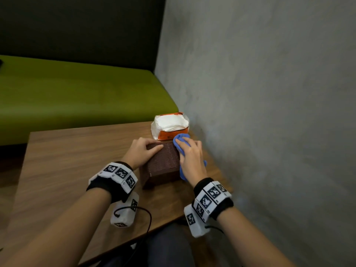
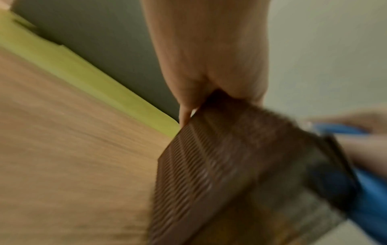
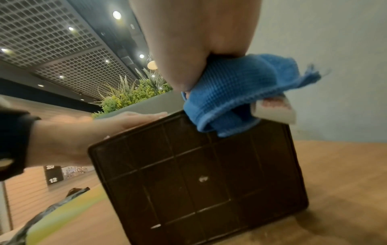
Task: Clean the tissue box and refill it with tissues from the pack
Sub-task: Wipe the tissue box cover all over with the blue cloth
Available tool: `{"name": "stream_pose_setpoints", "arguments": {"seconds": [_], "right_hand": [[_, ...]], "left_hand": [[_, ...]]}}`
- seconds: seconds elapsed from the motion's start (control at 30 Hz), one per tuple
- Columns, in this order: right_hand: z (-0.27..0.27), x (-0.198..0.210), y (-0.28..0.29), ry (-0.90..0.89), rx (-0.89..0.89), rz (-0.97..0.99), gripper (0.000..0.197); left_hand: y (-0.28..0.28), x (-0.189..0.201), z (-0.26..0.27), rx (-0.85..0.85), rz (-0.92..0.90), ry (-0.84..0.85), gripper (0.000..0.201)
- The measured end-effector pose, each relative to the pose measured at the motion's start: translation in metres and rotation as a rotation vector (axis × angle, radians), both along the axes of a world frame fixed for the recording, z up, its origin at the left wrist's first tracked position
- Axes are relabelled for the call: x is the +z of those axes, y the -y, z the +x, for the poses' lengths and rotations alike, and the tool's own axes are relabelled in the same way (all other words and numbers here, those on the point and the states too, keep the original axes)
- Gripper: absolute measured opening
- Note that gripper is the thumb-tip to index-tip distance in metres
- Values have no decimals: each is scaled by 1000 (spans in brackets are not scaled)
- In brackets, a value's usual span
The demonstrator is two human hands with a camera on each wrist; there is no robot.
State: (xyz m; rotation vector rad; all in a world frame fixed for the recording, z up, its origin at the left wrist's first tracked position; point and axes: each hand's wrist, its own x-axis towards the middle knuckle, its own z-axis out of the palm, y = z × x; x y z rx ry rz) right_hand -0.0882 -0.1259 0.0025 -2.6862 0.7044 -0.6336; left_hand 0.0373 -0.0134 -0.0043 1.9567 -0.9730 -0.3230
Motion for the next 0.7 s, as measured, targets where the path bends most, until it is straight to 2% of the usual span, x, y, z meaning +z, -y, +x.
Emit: {"name": "stream_pose_setpoints", "arguments": {"seconds": [0.07,0.13,0.17,0.2,0.3,0.33,0.43,0.5,0.57,0.63,0.7], "right_hand": [[5,-1,0,-36,-40,5,41],[9,-3,4,-86,-77,1,41],[12,-4,8,-102,-95,9,40],[16,-6,11,-113,-116,24,40],[34,-8,9,-121,-171,47,36],[39,-6,-1,-122,-124,43,36],[34,0,-38,-151,214,-14,37],[13,1,-32,-176,296,-58,39],[1,-3,3,-200,173,-98,40],[2,-7,42,-188,-48,-22,38],[15,-7,47,-206,-129,0,36]], "left_hand": [[0,1,-3,21,-3,95,48],[-3,-2,-10,-56,143,114,87],[-4,-5,-14,-80,212,100,100],[-4,-7,-17,-72,243,81,105],[-3,-12,-22,-6,170,-4,101],[-3,-12,-22,-11,155,-27,103],[-6,-15,-17,-11,94,-18,102],[-9,-16,-15,-11,98,-13,103],[-9,-14,-15,-8,125,-45,102],[-5,-14,-19,-12,149,-32,97],[-3,-14,-22,-4,149,-24,98]]}}
